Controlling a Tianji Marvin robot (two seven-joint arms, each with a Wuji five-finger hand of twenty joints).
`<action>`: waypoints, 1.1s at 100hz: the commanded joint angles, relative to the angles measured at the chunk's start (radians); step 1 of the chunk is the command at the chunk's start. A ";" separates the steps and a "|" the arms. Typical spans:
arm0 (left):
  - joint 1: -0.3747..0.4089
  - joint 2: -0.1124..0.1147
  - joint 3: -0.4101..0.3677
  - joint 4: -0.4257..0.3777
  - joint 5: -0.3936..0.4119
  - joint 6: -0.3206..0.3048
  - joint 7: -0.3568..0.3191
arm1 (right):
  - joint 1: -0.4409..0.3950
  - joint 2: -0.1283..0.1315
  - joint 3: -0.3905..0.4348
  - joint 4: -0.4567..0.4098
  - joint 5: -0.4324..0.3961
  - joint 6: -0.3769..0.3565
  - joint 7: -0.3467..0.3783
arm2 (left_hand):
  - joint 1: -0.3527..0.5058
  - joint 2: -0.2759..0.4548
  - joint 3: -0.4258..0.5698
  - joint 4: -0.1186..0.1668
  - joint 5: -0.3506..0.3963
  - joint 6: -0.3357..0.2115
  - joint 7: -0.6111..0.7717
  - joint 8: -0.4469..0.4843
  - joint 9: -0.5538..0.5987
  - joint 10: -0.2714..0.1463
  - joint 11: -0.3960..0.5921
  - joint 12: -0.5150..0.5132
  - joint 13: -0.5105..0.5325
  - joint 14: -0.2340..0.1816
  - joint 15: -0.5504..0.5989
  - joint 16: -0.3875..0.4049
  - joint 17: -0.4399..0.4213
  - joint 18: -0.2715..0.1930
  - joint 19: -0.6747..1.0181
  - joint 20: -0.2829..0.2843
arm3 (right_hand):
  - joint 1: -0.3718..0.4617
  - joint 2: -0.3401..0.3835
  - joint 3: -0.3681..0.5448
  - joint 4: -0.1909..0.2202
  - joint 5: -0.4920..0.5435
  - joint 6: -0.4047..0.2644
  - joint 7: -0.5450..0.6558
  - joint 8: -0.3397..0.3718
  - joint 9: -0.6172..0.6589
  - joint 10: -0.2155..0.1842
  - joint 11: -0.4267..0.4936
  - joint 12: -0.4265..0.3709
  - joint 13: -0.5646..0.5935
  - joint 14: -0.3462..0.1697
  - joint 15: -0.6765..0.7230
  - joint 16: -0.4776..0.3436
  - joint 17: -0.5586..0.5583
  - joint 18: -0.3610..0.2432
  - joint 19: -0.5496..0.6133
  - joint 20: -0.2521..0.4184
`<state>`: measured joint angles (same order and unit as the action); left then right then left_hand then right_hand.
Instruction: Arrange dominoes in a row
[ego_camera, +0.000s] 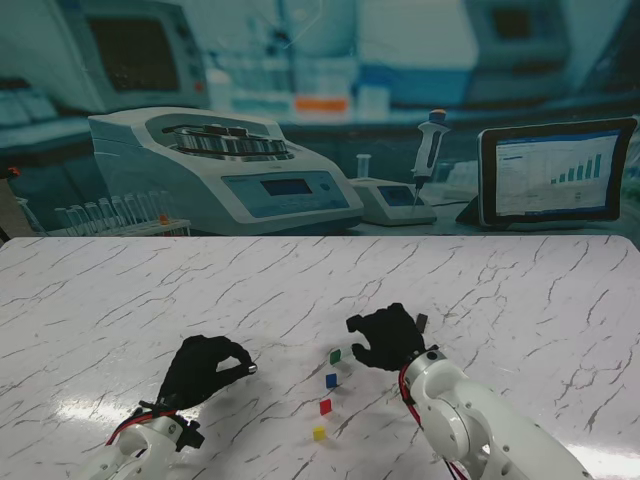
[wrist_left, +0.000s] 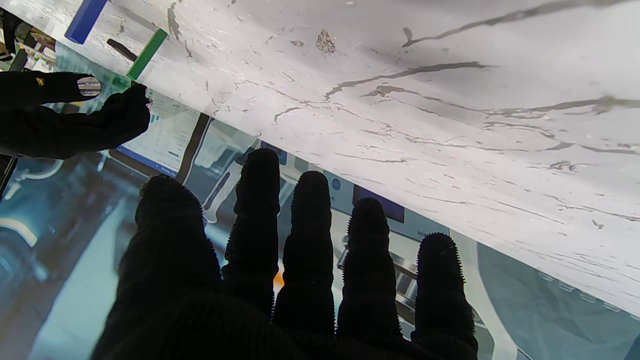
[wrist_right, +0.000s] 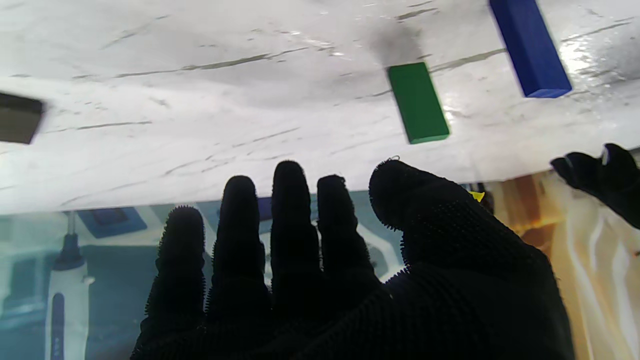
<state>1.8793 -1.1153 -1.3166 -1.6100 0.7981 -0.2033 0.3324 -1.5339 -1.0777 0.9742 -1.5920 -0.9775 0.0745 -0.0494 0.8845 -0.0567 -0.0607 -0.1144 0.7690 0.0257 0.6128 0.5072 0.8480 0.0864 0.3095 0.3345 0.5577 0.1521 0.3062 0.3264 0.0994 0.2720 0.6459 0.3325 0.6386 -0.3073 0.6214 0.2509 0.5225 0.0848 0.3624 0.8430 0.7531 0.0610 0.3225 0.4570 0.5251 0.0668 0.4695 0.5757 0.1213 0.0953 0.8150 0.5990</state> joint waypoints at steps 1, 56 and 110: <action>0.006 -0.005 0.002 -0.002 -0.004 -0.018 -0.008 | -0.011 0.011 0.017 -0.010 -0.007 -0.001 0.005 | 0.009 0.001 -0.005 0.006 0.004 -0.023 0.007 0.006 0.012 -0.029 -0.003 0.007 0.005 -0.030 0.007 0.008 -0.007 0.015 0.011 0.009 | 0.009 0.007 -0.014 0.044 -0.018 0.024 -0.048 -0.009 -0.035 -0.008 -0.026 -0.015 -0.038 0.002 -0.014 -0.019 -0.015 0.118 -0.020 0.016; -0.004 -0.003 0.011 0.002 0.000 -0.015 -0.018 | -0.074 0.039 0.212 -0.002 -0.115 -0.045 0.124 | 0.008 -0.003 -0.006 0.004 0.002 -0.028 0.012 0.004 0.013 -0.034 -0.002 0.007 0.007 -0.032 0.008 0.008 -0.006 0.016 0.012 0.010 | 0.101 -0.048 -0.095 -0.100 -0.071 -0.058 -0.142 -0.121 -0.123 -0.104 -0.192 -0.149 -0.093 -0.061 -0.069 -0.099 -0.004 0.098 -0.071 0.006; -0.016 -0.001 0.025 0.007 -0.001 -0.009 -0.032 | 0.000 0.043 0.175 0.138 -0.141 -0.028 0.062 | 0.006 0.001 -0.005 0.006 0.004 -0.027 0.016 0.002 0.014 -0.032 0.000 0.007 0.009 -0.035 0.011 0.009 -0.005 0.014 0.014 0.011 | 0.170 -0.074 -0.011 -0.136 -0.092 -0.119 -0.153 -0.149 -0.170 -0.148 -0.205 -0.236 -0.092 -0.102 -0.044 -0.127 0.025 0.060 -0.042 -0.002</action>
<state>1.8608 -1.1127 -1.2959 -1.6063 0.8010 -0.1947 0.3112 -1.5340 -1.0299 1.1566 -1.4609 -1.1262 0.0422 0.0196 0.8846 -0.0567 -0.0607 -0.1144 0.7689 0.0257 0.6197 0.5072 0.8480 0.0860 0.3095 0.3345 0.5577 0.1521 0.3062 0.3264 0.0994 0.2720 0.6459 0.3325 0.7737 -0.3691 0.5884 0.1636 0.4715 -0.0105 0.2288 0.7110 0.6172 -0.0669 0.1240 0.2399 0.4510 -0.0121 0.4188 0.4616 0.1447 0.0950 0.7575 0.5992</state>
